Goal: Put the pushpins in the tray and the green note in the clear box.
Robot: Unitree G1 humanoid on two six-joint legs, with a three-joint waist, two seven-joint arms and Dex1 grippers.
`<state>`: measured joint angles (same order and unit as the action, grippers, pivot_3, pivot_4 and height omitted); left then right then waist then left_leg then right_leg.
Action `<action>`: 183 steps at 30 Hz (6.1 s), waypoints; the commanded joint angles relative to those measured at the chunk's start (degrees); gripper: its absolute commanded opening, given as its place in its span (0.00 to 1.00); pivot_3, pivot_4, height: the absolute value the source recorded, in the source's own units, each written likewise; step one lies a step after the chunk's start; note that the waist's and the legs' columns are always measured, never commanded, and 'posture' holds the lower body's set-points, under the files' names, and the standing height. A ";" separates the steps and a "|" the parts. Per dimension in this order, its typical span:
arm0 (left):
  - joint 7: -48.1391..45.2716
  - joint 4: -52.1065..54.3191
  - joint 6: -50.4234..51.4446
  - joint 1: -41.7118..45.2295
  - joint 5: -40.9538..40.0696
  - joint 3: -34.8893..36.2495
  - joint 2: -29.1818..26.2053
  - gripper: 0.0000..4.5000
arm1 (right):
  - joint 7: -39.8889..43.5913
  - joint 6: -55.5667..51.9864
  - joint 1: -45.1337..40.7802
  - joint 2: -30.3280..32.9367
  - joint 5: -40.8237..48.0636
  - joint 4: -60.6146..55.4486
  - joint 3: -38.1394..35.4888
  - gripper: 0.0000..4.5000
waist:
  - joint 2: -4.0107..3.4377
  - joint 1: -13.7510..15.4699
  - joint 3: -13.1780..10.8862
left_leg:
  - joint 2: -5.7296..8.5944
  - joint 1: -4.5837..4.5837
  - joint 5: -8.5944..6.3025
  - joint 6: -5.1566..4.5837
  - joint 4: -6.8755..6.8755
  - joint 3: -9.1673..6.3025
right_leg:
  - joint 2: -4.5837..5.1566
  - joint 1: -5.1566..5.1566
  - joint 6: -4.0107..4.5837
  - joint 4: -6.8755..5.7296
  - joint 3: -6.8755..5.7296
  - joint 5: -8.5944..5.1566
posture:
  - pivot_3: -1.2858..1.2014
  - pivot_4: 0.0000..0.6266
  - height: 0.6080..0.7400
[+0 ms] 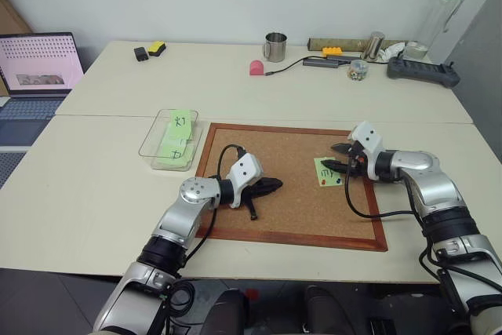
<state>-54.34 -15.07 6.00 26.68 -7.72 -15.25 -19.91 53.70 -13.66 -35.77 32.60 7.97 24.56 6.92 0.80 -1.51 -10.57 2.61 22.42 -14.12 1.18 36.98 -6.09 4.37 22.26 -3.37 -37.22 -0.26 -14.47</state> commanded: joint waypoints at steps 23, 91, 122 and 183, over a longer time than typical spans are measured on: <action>0.63 1.56 2.12 -2.34 1.21 -1.49 0.36 0.00 | 2.18 -5.10 -0.55 -0.45 5.93 -7.15 -5.81 0.00 | -0.07 -0.04 0.04 | -0.01 -0.02 0.00 0.00 0.00 0.02 | -0.01 0.00 -0.01 -0.01 0.06 0.01 | 0.52 0.24 1.00; 0.87 0.49 0.84 -2.35 2.97 -1.76 -0.13 0.00 | 4.04 -10.32 12.15 8.23 5.36 -21.22 -2.40 0.48 | -0.24 0.03 0.17 | -0.06 -0.07 -0.01 -0.02 -0.01 0.11 | -0.08 -0.06 -0.05 0.07 0.19 0.02 | 0.52 0.24 1.00; 0.90 -0.09 0.34 -2.35 3.16 -1.92 0.04 0.00 | 4.65 -20.75 12.37 9.00 14.43 -27.34 -9.61 0.01 | -0.25 0.06 0.17 | -0.06 -0.07 -0.01 -0.03 -0.01 0.10 | -0.08 -0.07 -0.05 0.07 0.18 0.02 | 0.52 0.24 1.00; 0.84 -0.50 -0.09 -2.19 3.55 -2.29 0.11 0.00 | 1.80 -11.80 12.66 4.38 6.36 -25.29 -0.38 0.68 | -0.38 0.04 0.27 | -0.07 -0.10 -0.01 -0.03 -0.01 0.17 | -0.10 -0.06 -0.08 0.08 0.26 0.03 | 0.52 0.24 1.00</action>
<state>-53.26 -14.39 4.72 25.62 -5.71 -16.02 -19.76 55.14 -27.15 -21.56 37.52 14.63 -0.82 6.43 0.42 -1.47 -10.30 2.54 22.32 -14.13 1.15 36.97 -5.92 4.27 22.20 -3.46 -37.15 -0.01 -14.44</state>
